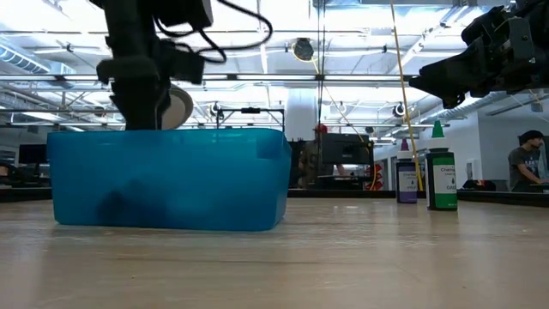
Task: Pick & Place food coloring
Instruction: Put the large blue coloring bottle into the blue bin
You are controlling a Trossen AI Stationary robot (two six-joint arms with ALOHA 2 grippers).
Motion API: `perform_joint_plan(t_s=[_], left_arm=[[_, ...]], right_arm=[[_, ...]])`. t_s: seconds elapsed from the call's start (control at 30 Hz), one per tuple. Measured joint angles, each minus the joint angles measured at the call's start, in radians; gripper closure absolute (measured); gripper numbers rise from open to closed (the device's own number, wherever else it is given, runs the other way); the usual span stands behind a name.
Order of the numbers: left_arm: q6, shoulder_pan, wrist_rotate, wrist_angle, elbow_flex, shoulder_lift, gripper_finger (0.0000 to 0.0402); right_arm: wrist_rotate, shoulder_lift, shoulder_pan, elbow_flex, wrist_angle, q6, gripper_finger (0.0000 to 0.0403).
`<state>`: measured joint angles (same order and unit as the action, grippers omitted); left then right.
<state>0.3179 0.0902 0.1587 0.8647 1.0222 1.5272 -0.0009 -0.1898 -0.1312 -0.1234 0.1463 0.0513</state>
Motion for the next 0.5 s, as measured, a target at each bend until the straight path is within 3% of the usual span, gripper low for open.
perform_joint_plan(t_s=[0.27, 0.5], left_arm=[[-0.003, 0.001, 0.003, -0.003, -0.001, 0.102, 0.0186], [0.004, 0.001, 0.060, -0.003, -0.002, 0.115, 0.0186]], right_arm=[[0.000, 0.000, 0.000, 0.000, 0.000, 0.000, 0.0243], [0.000, 0.000, 0.000, 0.000, 0.000, 0.000, 0.0243]])
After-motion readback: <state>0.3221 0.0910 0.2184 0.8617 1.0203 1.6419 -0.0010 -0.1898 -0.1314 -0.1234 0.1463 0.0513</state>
